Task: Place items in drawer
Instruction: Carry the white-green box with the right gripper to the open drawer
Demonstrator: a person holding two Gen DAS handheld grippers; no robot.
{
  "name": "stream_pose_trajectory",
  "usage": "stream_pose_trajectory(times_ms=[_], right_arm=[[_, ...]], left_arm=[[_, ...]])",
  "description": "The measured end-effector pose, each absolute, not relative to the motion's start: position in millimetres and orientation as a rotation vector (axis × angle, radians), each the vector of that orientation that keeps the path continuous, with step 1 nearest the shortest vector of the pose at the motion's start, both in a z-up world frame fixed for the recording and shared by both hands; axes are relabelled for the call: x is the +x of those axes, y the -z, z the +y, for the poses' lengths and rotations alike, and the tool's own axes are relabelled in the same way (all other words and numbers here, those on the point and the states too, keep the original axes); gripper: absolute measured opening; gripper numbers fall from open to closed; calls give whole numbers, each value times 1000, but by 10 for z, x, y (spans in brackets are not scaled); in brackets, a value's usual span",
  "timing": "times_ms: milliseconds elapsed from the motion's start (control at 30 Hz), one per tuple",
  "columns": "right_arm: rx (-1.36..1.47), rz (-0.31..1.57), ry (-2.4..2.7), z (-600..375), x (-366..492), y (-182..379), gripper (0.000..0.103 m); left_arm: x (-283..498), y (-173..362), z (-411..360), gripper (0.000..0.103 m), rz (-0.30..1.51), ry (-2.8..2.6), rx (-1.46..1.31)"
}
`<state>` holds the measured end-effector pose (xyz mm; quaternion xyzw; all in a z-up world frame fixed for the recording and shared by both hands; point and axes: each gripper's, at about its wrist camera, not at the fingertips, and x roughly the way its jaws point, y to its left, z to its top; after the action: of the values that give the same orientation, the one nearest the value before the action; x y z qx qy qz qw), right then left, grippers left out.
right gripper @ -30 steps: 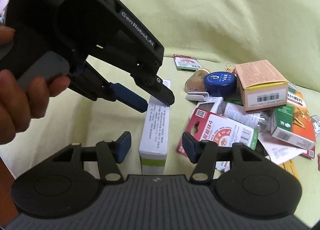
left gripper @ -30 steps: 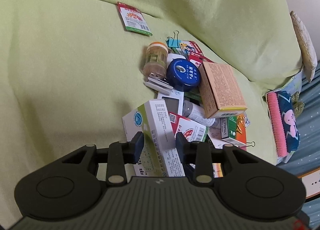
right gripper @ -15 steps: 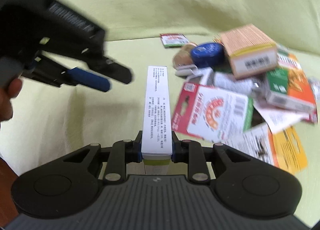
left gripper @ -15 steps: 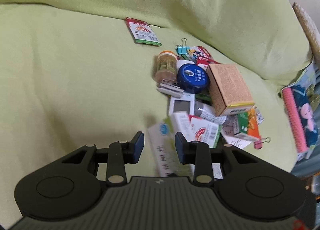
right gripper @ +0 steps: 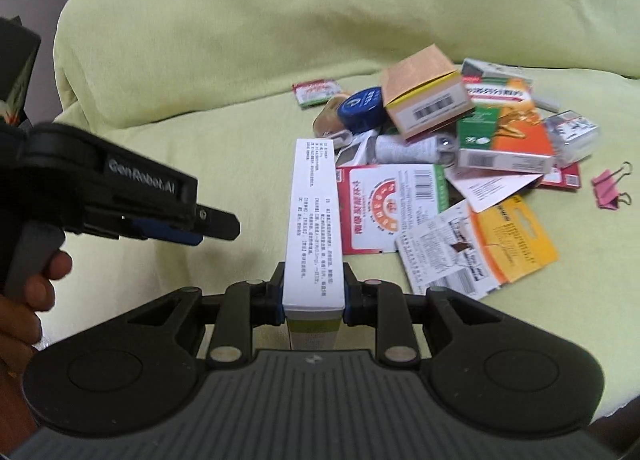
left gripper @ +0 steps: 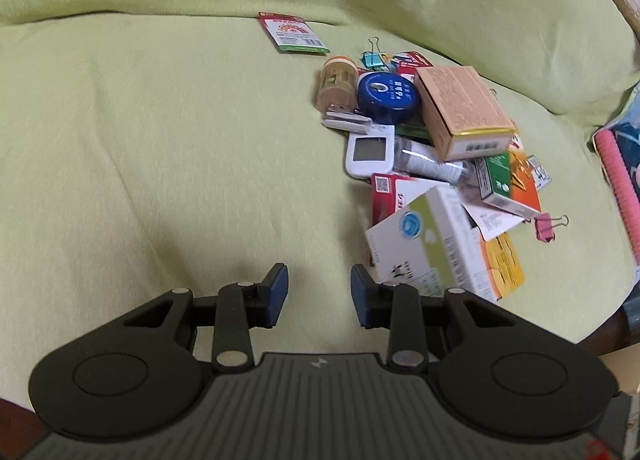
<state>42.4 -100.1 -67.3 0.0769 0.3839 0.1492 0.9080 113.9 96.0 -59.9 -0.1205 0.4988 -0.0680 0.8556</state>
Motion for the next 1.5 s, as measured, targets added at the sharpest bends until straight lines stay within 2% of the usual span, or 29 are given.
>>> stream_pose_trajectory(times_ms=[300, 633, 1000, 1500], right_arm=[[170, 756, -211, -1315, 242, 510, 21], [217, 682, -39, -1851, -236, 260, 21], [323, 607, 333, -2645, -1308, 63, 21], [406, 613, 688, -3427, -2494, 147, 21]], left_arm=[[917, 411, 636, 42, 1026, 120, -162], [641, 233, -97, 42, 996, 287, -34], [161, 153, -1332, 43, 982, 668, 146], [-883, 219, -2734, 45, 976, 1006, 327]])
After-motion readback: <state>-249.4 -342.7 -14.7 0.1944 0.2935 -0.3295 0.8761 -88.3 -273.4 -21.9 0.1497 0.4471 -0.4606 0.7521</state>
